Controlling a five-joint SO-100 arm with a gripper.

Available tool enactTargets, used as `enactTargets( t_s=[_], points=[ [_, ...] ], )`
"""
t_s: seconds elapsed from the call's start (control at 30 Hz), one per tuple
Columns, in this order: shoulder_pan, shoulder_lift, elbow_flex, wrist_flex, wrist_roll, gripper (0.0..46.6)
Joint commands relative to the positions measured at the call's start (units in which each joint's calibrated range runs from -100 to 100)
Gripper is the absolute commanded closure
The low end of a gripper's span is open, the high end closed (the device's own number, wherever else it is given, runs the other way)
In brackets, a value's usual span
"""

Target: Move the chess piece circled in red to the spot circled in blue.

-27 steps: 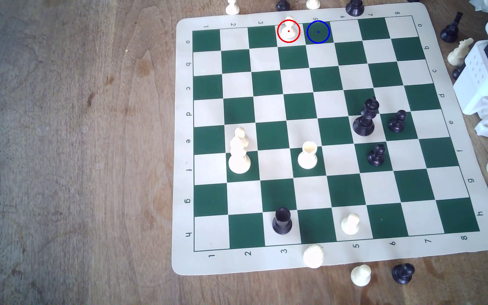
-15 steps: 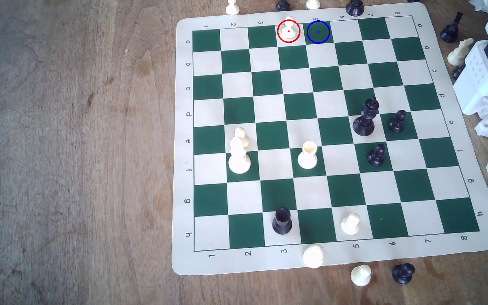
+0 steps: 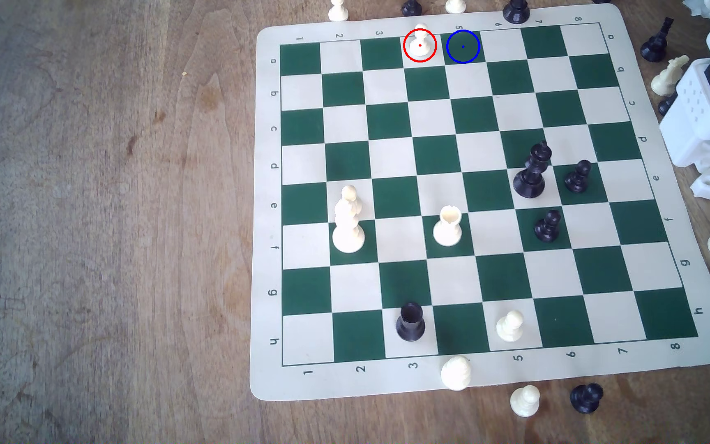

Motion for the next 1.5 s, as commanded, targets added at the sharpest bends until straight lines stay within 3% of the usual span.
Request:
enactTargets(
  t_s=[0.0, 0.13, 0.27, 0.47, 0.6, 0.7, 0.83, 1.03, 1.13, 1.17, 1.47],
  points=[
    [-0.6, -0.2, 1.0, 16.3, -0.2, 46.5],
    [-2.8, -0.2, 1.0, 27.6, 0.1, 46.5],
    [-4.2, -0.2, 1.0, 45.3, 6.2, 46.5],
    [-0.9, -0.2, -0.3, 69.2, 6.0, 46.5],
    [0.9, 0.2, -9.4, 93.1, 4.3, 44.7],
    [1.3, 1.5, -13.4, 99.6, 4.0, 45.5],
    [1.6, 7.5, -24.8, 113.8, 3.6, 46.4],
    [6.2, 25.6, -47.4, 132.7, 2.1, 42.0],
    [6.9, 31.3, -53.7, 139.2, 2.1, 43.3],
    [7.7, 35.6, -56.8, 140.8, 1.2, 39.4],
    [11.9, 49.0, -64.9, 141.3, 1.0, 35.7]
  ],
)
